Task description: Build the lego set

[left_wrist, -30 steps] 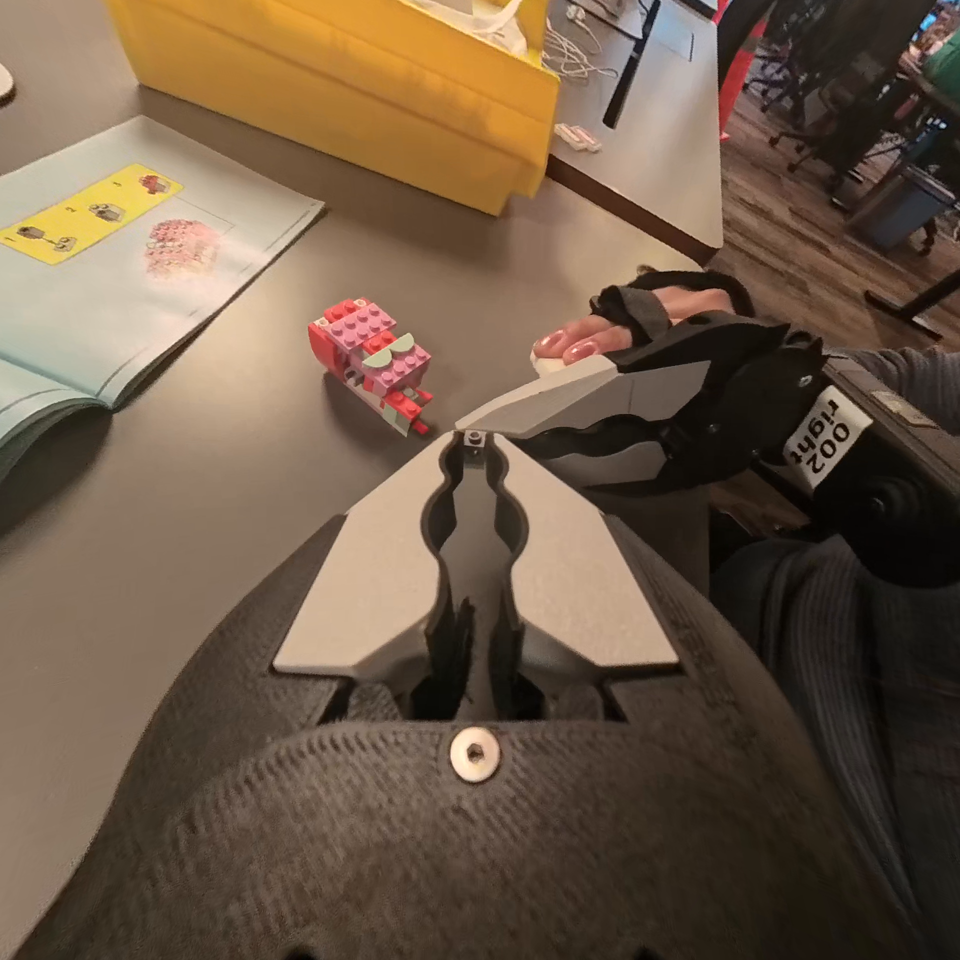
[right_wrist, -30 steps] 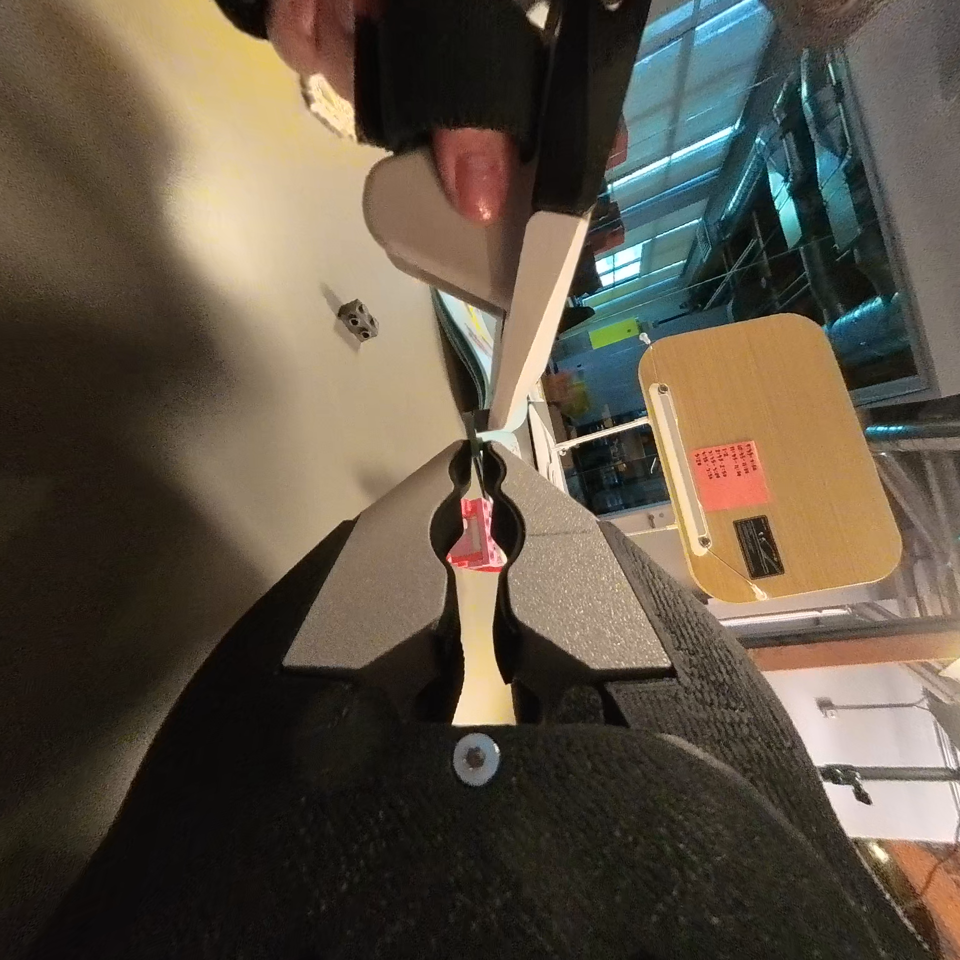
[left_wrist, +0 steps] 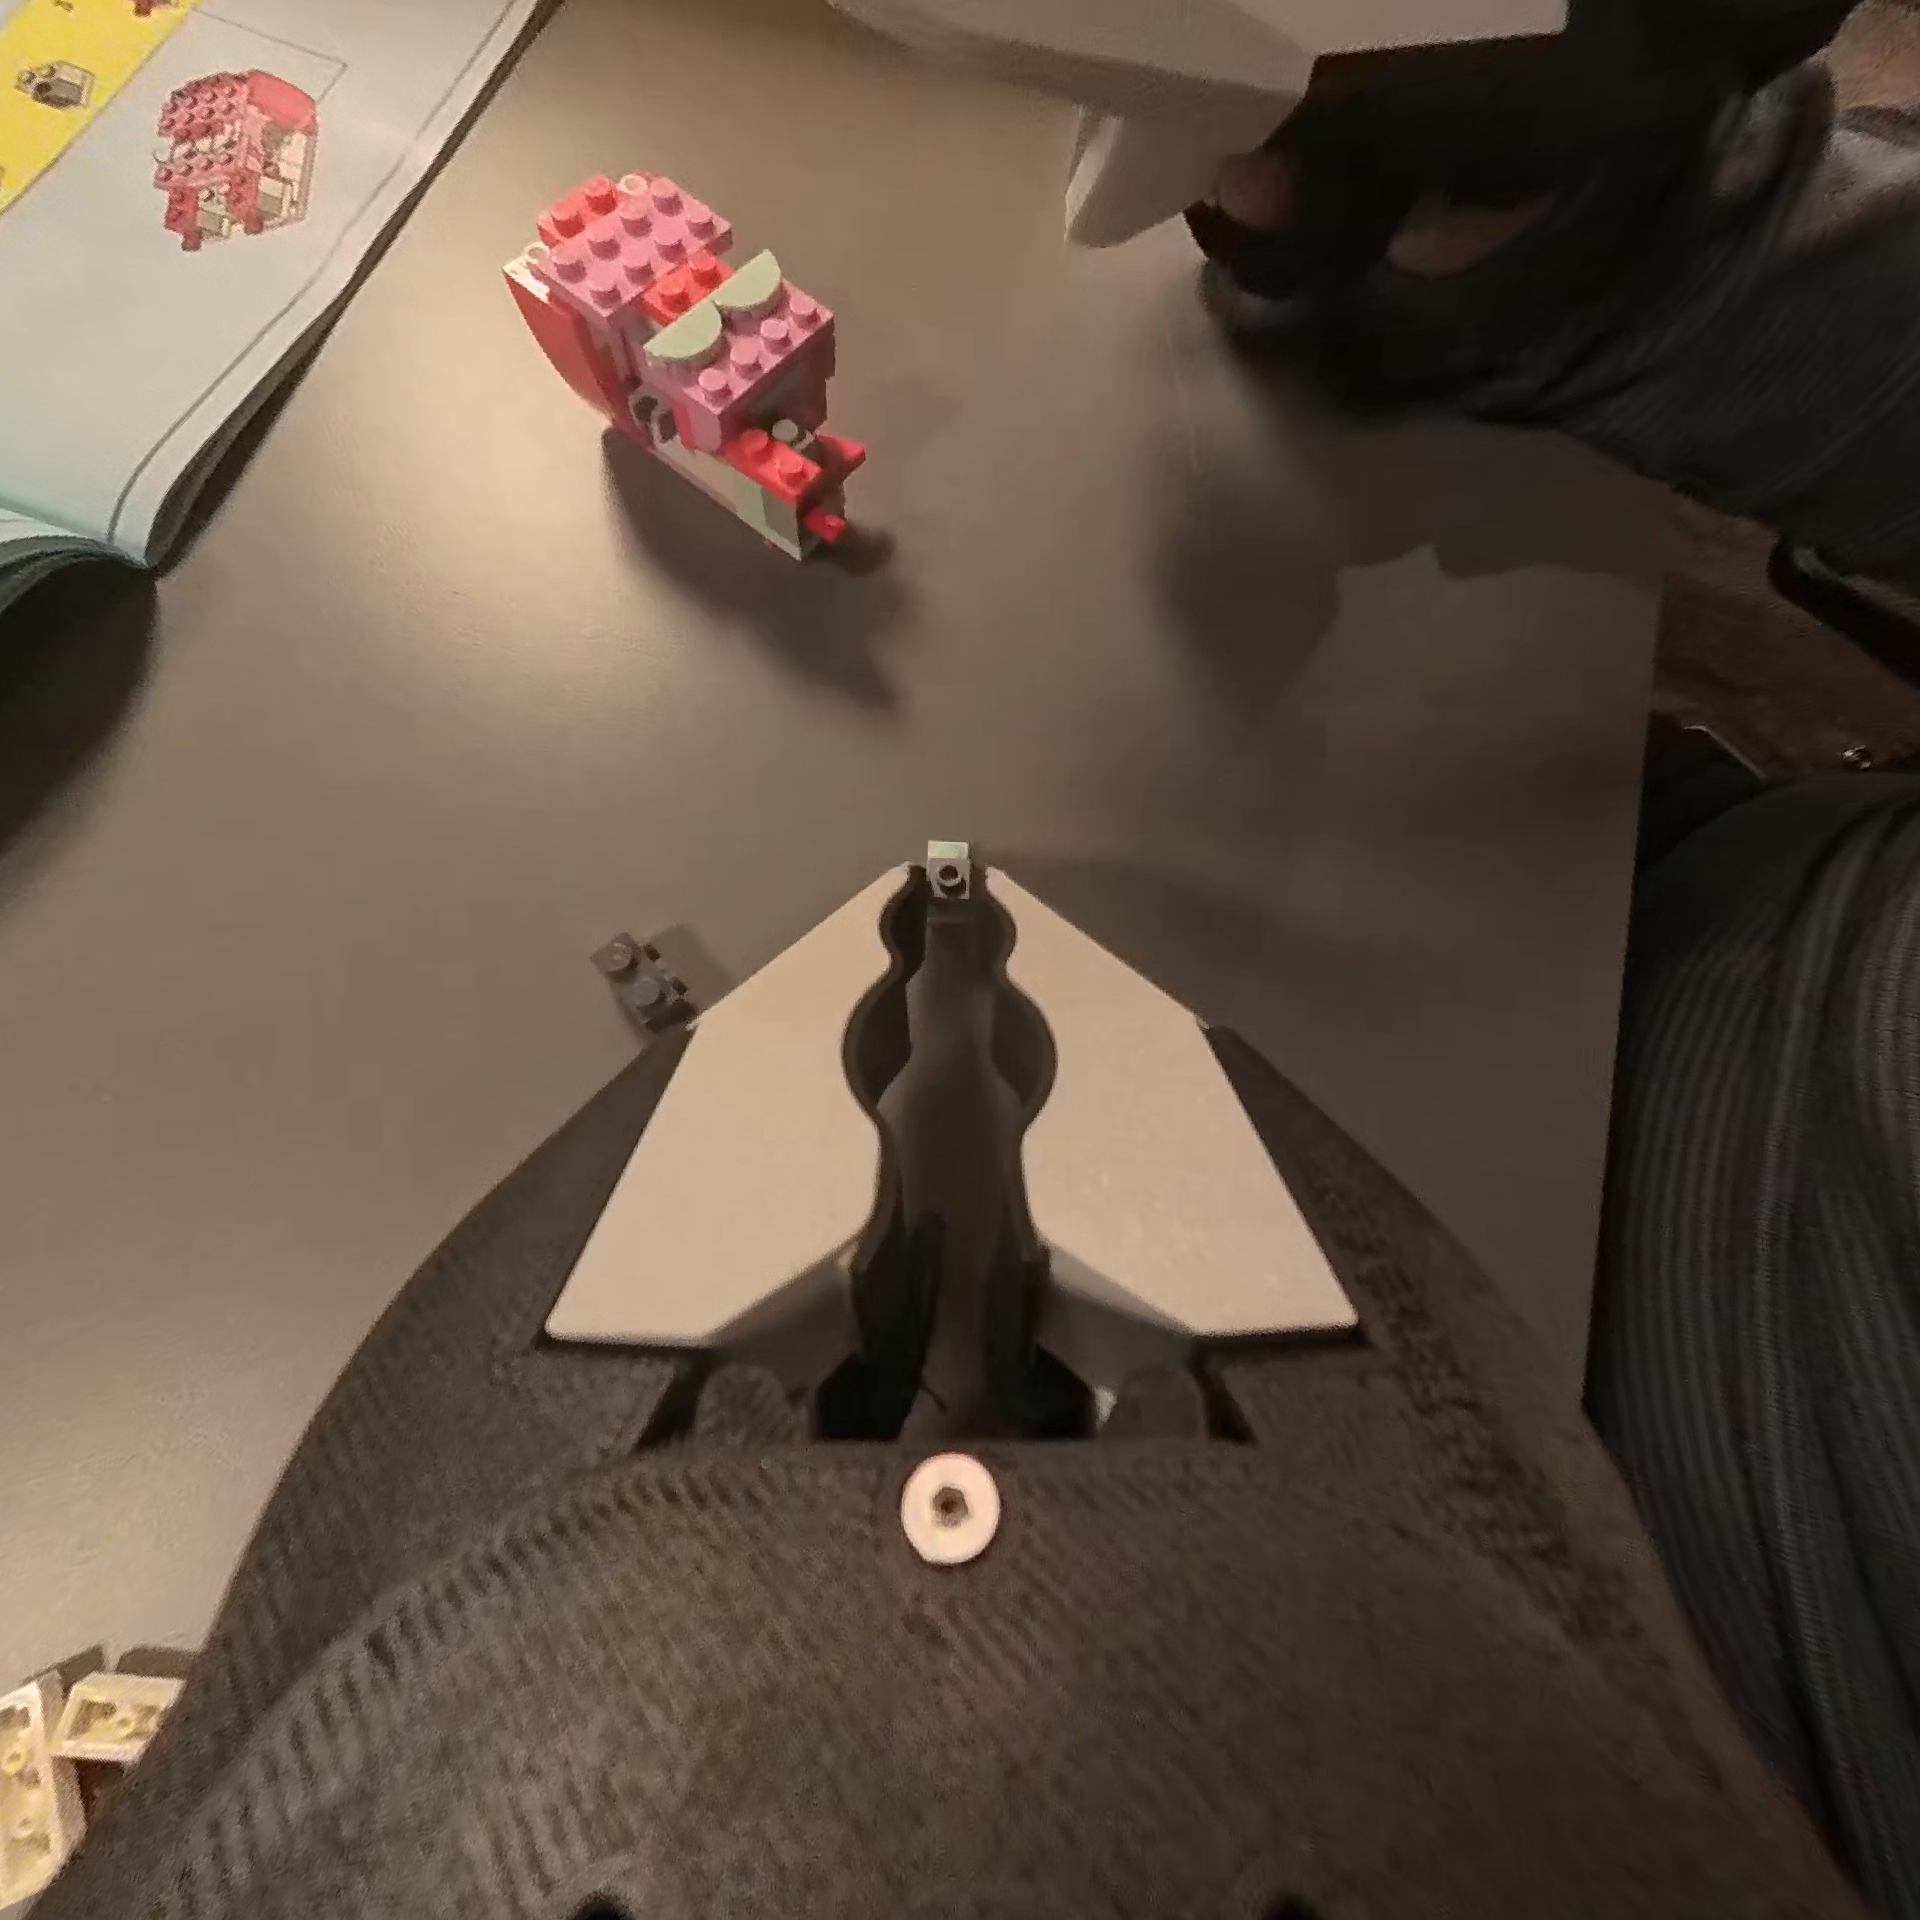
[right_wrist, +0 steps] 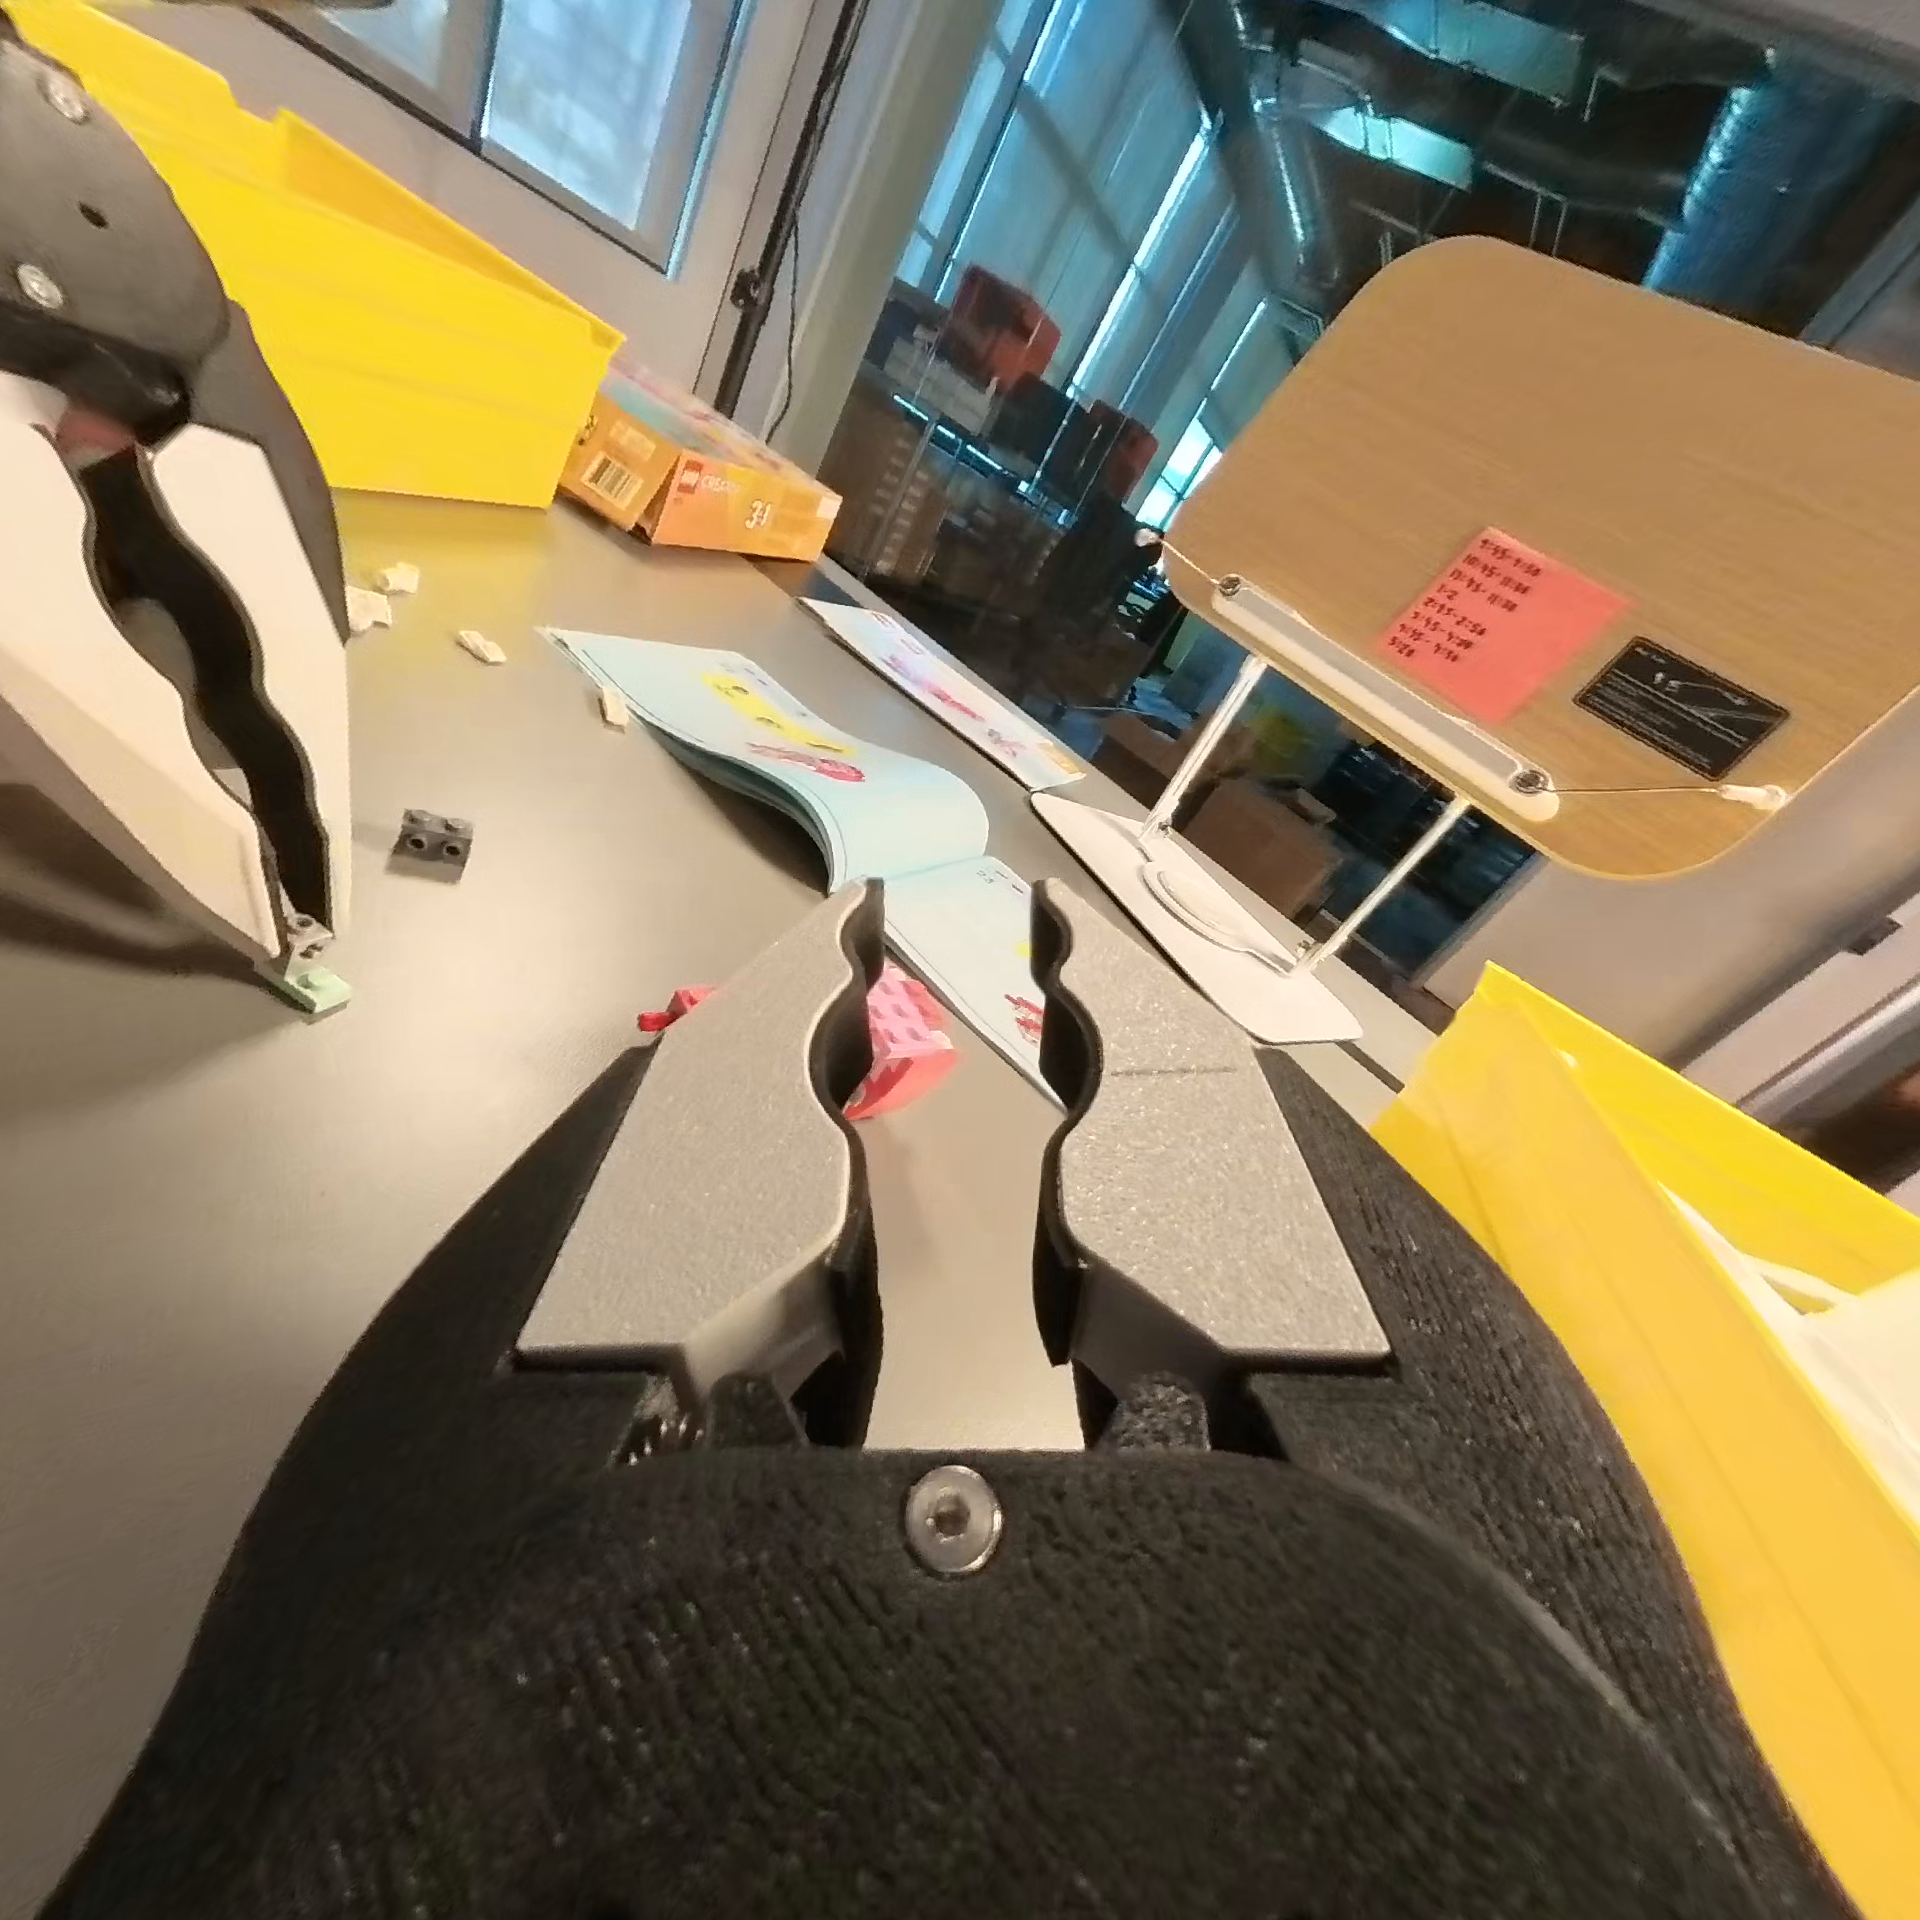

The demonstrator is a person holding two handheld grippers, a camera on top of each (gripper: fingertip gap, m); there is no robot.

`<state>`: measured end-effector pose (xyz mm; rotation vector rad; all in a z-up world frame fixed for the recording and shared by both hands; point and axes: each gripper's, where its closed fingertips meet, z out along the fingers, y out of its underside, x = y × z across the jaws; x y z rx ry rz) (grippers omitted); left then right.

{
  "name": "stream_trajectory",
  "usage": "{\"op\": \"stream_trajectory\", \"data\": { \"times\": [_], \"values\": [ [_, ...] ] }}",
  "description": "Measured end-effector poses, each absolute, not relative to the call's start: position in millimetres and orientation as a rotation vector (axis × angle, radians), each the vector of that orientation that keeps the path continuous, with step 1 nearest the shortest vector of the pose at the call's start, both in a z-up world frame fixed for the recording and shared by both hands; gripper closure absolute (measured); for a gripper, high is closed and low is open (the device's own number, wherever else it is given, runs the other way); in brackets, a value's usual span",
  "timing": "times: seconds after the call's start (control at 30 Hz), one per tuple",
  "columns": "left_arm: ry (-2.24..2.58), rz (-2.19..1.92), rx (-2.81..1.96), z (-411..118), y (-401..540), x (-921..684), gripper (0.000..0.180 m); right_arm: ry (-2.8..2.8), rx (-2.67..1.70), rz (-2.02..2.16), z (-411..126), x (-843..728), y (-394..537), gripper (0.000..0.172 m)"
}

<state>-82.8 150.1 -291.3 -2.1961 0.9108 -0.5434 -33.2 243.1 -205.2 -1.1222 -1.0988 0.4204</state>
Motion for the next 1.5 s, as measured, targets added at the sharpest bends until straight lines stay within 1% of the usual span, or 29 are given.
{"op": "stream_trajectory", "data": {
  "times": [0.17, 0.23, 0.43, 0.57, 0.67, 0.8, 0.9, 0.97, 1.07, 1.13, 1.2, 1.23, 1.27, 1.3, 1.33, 1.4, 1.5],
  "values": [
    [0.970, -0.512, -2.198, -293.3, 147.2, -81.9, 0.172, -1.075, -1.056, 0.387, -195.5, -29.9, 238.3, 0.159],
    [0.989, -0.501, -2.226, -298.4, 145.1, -81.8, 0.164, -1.054, -1.048, 0.387, -192.0, -27.4, 238.9, 0.160],
    [0.936, -0.560, -2.210, -291.9, 145.4, -78.8, 0.147, -1.045, -1.063, 0.400, -192.3, -26.3, 240.7, 0.160],
    [0.873, -0.569, -2.204, -285.0, 147.2, -84.1, 0.128, -1.031, -1.058, 0.397, -190.0, -24.7, 241.5, 0.159],
    [0.802, -0.590, -2.180, -274.8, 149.0, -86.7, 0.117, -0.998, -1.049, 0.398, -185.2, -21.0, 243.2, 0.158],
    [0.794, -0.654, -2.156, -261.4, 141.7, -78.8, 0.098, -0.936, -1.031, 0.369, -177.9, -12.1, 248.2, 0.157],
    [0.772, -0.589, -2.098, -238.6, 141.3, -85.7, 0.093, -0.892, -1.015, 0.373, -171.1, -6.1, 249.0, 0.157],
    [0.718, -0.524, -2.013, -210.1, 141.8, -98.3, 0.098, -0.863, -1.008, 0.397, -166.2, -3.4, 248.3, 0.157],
    [0.540, -0.290, -1.869, -152.3, 137.9, -152.0, 0.115, -0.825, -1.011, 0.436, -161.6, 0.3, 248.8, 0.157],
    [0.384, -0.142, -1.803, -116.2, 124.6, -203.5, 0.120, -0.807, -1.019, 0.447, -160.2, 2.5, 250.8, 0.157],
    [0.251, -0.011, -1.808, -95.0, 107.9, -259.6, 0.125, -0.793, -1.023, 0.457, -158.7, 4.0, 251.6, 0.157],
    [0.197, 0.065, -1.826, -88.9, 100.1, -288.6, 0.139, -0.789, -1.025, 0.461, -158.3, 4.3, 252.0, 0.158],
    [0.155, 0.138, -1.828, -82.0, 93.2, -314.8, 0.157, -0.793, -1.032, 0.466, -159.4, 3.7, 252.6, 0.162],
    [0.118, 0.187, -1.827, -75.2, 87.5, -336.5, 0.169, -0.799, -1.049, 0.471, -161.7, 2.6, 254.1, 0.162],
    [0.103, 0.205, -1.835, -70.5, 83.6, -352.1, 0.177, -0.803, -1.064, 0.470, -163.6, 1.9, 256.0, 0.162],
    [0.094, 0.216, -1.897, -71.6, 81.2, -376.1, 0.180, -0.802, -1.074, 0.455, -165.1, 2.4, 258.8, 0.163],
    [0.132, 0.180, -2.091, -101.8, 85.0, -398.1, 0.177, -0.797, -1.086, 0.425, -167.1, 4.6, 263.4, 0.164]
  ]
}}
